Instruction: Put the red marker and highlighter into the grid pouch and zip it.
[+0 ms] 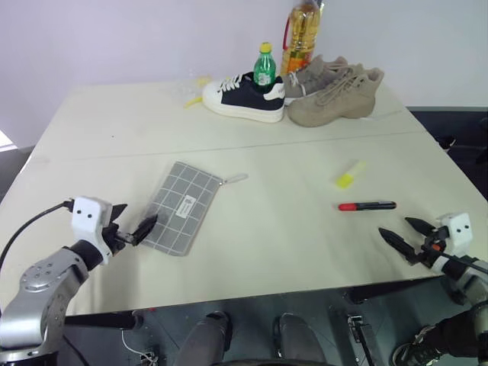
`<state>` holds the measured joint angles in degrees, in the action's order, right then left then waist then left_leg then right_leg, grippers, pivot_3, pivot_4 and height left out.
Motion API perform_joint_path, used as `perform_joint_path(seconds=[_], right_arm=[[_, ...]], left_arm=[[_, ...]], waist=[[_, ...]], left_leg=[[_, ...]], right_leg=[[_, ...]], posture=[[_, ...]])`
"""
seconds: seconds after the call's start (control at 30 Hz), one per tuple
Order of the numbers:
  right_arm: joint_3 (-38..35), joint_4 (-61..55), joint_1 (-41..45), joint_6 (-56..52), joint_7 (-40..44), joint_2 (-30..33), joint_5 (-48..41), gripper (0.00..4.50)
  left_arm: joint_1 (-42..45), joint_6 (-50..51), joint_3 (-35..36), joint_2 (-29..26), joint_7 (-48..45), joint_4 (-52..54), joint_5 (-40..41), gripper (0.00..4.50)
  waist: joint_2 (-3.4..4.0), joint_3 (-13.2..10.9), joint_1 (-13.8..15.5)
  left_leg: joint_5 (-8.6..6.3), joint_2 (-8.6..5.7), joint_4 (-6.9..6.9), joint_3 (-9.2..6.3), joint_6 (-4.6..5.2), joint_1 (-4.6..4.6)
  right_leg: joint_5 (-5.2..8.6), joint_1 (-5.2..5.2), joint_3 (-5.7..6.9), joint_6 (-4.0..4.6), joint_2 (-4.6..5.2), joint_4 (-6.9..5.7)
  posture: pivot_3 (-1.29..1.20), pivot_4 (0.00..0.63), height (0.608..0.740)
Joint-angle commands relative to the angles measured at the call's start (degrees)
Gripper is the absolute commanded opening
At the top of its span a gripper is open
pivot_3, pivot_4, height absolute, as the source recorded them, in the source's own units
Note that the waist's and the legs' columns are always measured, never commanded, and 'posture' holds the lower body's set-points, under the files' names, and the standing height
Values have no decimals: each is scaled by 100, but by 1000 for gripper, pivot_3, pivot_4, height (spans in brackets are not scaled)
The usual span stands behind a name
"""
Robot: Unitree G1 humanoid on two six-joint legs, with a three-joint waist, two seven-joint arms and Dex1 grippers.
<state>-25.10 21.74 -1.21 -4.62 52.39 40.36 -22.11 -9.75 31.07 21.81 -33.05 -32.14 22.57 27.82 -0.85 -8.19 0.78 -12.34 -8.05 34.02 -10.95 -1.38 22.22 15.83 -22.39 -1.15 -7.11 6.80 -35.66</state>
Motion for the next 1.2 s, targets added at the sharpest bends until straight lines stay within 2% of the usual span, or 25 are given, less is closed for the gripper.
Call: perform_joint_path(seconds=[0.03, 0.53, 0.73, 0.87, 0.97, 1.0, 1.07, 1.13, 1.17, 1.2], right_arm=[[45, -260, 25, -118, -60, 61, -6, 4500], [87, -783, -121, -368, -102, 36, -140, 4500], [231, -1699, -30, -886, 76, 135, -389, 4500], [540, -2467, 252, -1306, 126, 124, -575, 4500], [1102, -2972, 791, -1569, 14, -88, -596, 4500], [1333, -3058, 1048, -1662, -101, -218, -550, 4094], [1864, -3065, 1572, -1846, -342, -505, -318, 3727], [2643, -2909, 2183, -1897, -596, -930, 180, 2639], [3028, -2786, 2499, -1897, -732, -1232, 400, 2336], [3258, -2675, 2728, -1943, -884, -1520, 512, 1759]], left_arm=[[-111, -57, 249, -49, -46, 267, 137, 4450], [-141, 32, 366, -131, -62, 145, 219, 4450], [-447, -58, 413, -123, -130, 285, 226, 4450], [-759, -198, 457, -104, -180, 442, 161, 4450], [-1072, -332, 467, -61, -200, 589, 74, 4450], [-1162, -373, 444, -44, -197, 638, 46, 4500], [-1299, -476, 386, 20, -174, 693, -22, 4500], [-1496, -602, 277, 96, -182, 772, -123, 4500], [-1599, -670, 202, 125, -183, 823, -208, 4500], [-1671, -738, 150, 156, -153, 854, -299, 4500]], waist=[[1, 0, -1], [6, -1, 3], [12, -3, -6], [12, -4, -6], [8, -4, -13], [7, -4, -8], [2, -5, -21], [3, -5, -14], [-3, -2, -22], [-4, -1, -43]], left_leg=[[-1, 0, 0, 1, 1, 0], [-6, 4, -2, 6, 5, 3], [-12, 13, -2, 16, 4, 4], [-20, 35, -1, 35, 2, 4], [-30, 63, 0, 66, 2, 3], [-36, 80, 0, 85, -2, 0], [-40, 92, 0, 99, -5, 0], [-45, 105, 0, 120, -7, -4], [-45, 105, -1, 119, -8, -4], [-48, 107, -1, 120, -10, -6]], right_leg=[[0, 0, 0, 1, 0, 2], [-3, -2, 0, 5, 0, 13], [-3, -7, -1, 6, 0, 14], [-8, -10, 2, 14, -2, 21], [-13, -17, 12, 23, -1, 31], [-18, -23, 17, 30, -2, 35], [-26, -28, 24, 42, -1, 37], [-30, -36, 27, 49, 1, 36], [-32, -38, 27, 51, -1, 36], [-36, -40, 27, 51, -2, 36]], posture=[[0, 150, 740], [0, 150, 740], [0, 150, 740], [0, 150, 740], [0, 150, 740], [0, 150, 740], [0, 150, 740], [0, 150, 740], [0, 150, 740], [0, 150, 740]])
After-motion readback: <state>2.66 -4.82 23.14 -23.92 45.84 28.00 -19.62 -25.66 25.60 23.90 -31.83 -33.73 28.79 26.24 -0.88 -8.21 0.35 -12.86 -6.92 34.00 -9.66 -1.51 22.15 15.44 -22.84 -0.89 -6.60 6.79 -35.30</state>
